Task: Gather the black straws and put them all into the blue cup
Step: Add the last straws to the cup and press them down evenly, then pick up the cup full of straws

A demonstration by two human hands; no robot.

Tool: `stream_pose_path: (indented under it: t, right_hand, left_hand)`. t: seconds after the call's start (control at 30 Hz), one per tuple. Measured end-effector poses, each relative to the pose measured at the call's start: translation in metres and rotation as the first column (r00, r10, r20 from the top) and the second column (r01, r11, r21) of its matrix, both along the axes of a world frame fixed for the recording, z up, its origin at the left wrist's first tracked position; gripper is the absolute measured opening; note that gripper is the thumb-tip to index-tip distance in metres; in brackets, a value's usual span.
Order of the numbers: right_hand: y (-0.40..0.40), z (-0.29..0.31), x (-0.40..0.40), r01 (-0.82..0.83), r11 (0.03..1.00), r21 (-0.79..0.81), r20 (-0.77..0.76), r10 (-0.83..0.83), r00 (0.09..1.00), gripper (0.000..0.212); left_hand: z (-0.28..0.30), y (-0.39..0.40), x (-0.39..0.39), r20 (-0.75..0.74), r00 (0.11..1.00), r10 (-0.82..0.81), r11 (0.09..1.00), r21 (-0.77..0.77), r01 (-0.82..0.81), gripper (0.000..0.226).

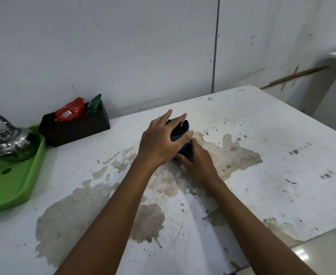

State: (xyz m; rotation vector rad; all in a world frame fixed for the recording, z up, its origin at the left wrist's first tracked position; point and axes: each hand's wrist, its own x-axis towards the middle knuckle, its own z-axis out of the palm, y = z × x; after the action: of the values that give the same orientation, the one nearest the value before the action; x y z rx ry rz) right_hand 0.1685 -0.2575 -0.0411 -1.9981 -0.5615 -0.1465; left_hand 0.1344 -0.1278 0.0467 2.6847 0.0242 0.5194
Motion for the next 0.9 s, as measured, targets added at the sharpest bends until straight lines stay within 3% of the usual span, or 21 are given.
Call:
stream_pose_path:
  t: [0.23, 0.47, 0.77, 0.9]
  right_hand:
    - [-0.001, -0.001, -0.001, 0.01, 1.0, -0.009, 0.026, -0.01, 1.0, 0.041]
    - [-0.001, -0.001, -0.002, 0.01, 1.0, -0.01, 0.038, -0.01, 0.999, 0.048]
    - [-0.001, -0.001, -0.001, 0.03, 0.998, -0.051, 0.034, -0.028, 0.999, 0.049]
    - [-0.001, 0.001, -0.003, 0.037, 0.998, -0.053, 0.016, -0.037, 0.999, 0.05]
  left_hand:
    - [-0.002, 0.001, -0.008, 0.054, 0.998, -0.035, 0.969, 0.247, 0.02, 0.062]
    - [-0.006, 0.005, -0.011, 0.152, 0.985, -0.081, 0.927, 0.374, 0.019, 0.06]
    - [-0.005, 0.0, -0.004, -0.008, 0.995, 0.1, 0.955, 0.28, -0.093, 0.072]
    - [0.0, 0.002, -0.006, -0.001, 0.996, 0.094, 0.99, 0.109, -0.093, 0.087]
